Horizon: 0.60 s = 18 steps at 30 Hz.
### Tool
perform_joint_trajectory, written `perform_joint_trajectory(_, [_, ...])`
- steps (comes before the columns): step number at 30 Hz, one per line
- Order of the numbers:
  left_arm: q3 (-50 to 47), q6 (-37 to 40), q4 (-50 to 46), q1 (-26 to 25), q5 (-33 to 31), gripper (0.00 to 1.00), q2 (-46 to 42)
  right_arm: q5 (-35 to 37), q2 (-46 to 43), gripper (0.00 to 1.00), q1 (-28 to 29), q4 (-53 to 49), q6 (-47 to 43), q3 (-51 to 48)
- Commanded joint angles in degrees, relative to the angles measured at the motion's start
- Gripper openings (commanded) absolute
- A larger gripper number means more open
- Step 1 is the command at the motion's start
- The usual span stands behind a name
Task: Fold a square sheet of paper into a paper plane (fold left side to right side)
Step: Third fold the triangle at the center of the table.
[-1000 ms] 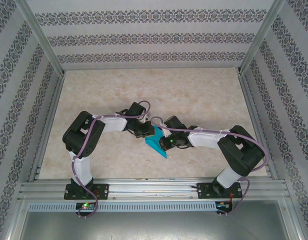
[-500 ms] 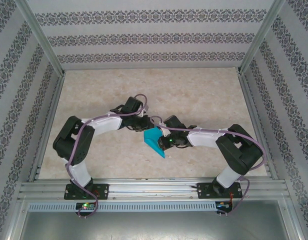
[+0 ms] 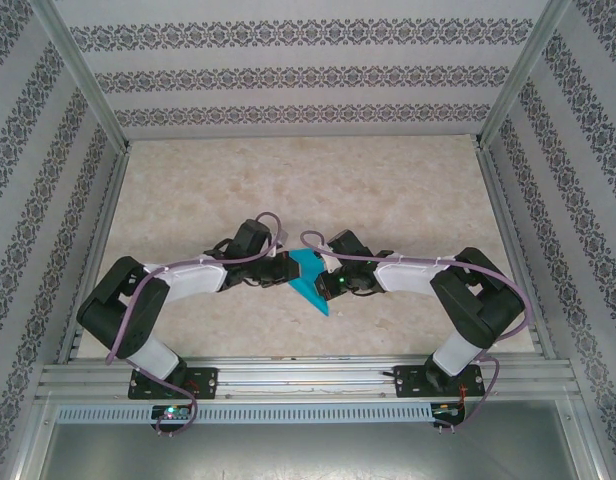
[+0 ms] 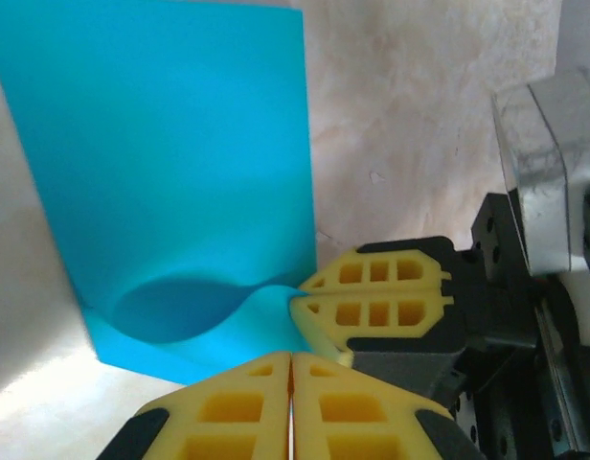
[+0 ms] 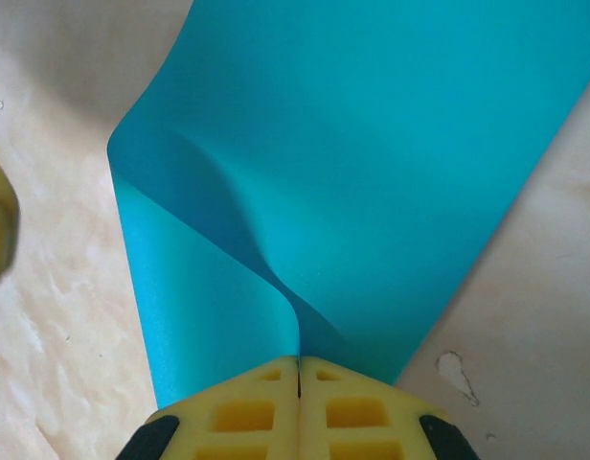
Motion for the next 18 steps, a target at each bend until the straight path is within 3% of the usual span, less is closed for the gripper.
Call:
perform_joint_trajectory(1, [0.05, -3.35, 6.83, -1.38, 0.79, 0.08, 2.38, 0.99, 3.30, 0.00, -0.31, -5.76, -0.18, -1.63])
perform_joint_trajectory(18, [1.19, -3.57, 5.56, -4.02, -0.64, 0.08, 8.29, 1.20, 3.82, 0.00, -0.37, -6.67, -0.35, -1.11])
